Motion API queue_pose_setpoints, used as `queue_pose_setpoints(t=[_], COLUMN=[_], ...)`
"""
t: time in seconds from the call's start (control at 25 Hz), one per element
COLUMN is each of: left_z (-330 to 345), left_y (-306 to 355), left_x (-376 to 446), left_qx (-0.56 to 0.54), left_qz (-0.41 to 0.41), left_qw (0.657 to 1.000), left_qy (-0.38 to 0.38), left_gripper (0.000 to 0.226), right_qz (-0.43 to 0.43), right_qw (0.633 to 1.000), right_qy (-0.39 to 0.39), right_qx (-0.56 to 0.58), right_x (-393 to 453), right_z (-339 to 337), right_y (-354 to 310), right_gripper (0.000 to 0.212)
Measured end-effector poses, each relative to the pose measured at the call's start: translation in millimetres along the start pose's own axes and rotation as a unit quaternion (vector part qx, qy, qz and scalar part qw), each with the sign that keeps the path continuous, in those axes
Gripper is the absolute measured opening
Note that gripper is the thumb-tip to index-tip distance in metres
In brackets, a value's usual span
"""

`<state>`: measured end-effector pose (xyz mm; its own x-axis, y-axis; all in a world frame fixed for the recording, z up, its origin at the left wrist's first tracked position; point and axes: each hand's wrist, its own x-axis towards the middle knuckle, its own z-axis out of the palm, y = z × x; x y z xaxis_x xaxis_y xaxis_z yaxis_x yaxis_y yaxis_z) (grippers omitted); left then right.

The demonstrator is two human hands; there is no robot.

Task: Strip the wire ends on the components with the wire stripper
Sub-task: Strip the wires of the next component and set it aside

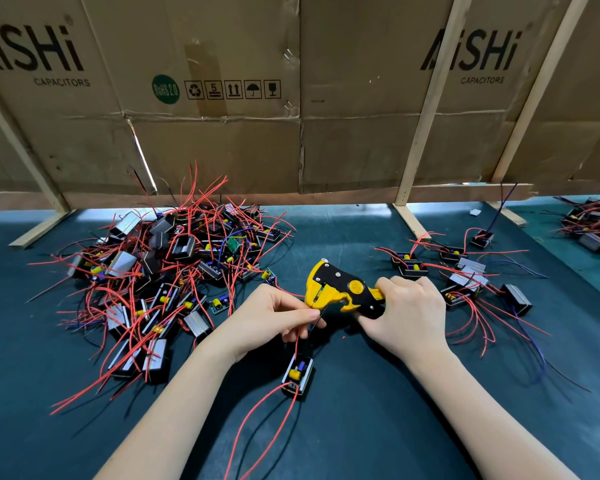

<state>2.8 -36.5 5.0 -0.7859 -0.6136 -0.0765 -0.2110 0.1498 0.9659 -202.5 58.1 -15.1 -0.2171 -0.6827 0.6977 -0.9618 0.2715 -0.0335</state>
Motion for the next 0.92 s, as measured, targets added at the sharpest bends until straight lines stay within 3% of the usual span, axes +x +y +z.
queue_pose_setpoints(t=[0.2,0.4,0.64,0.92], left_z=[5,12,8,12], left_y=[1,3,5,11], left_x=[2,5,6,4], left_qx=[-0.031,-0.102,-0.162,-0.166], left_qz=[-0.057,-0.003,0.01,0.027], left_qw=[0.995,0.992,0.975,0.98], left_qy=[0.073,0.07,0.152,0.102], left_gripper=[0.044,0.028,0.023,0.032], right_qz=[0.0,0.021,0.014,0.017], right_qw=[1.0,0.999,0.99,0.998], right_qy=[0.023,0.018,-0.093,-0.066], right_qx=[0.004,0.043,0.108,-0.008], right_x=[-2,1,-1,-1], right_z=[2,1,0,-3], right_y=[0,-2,-2,-1], right_gripper=[0.046,0.046,0.077,0.074])
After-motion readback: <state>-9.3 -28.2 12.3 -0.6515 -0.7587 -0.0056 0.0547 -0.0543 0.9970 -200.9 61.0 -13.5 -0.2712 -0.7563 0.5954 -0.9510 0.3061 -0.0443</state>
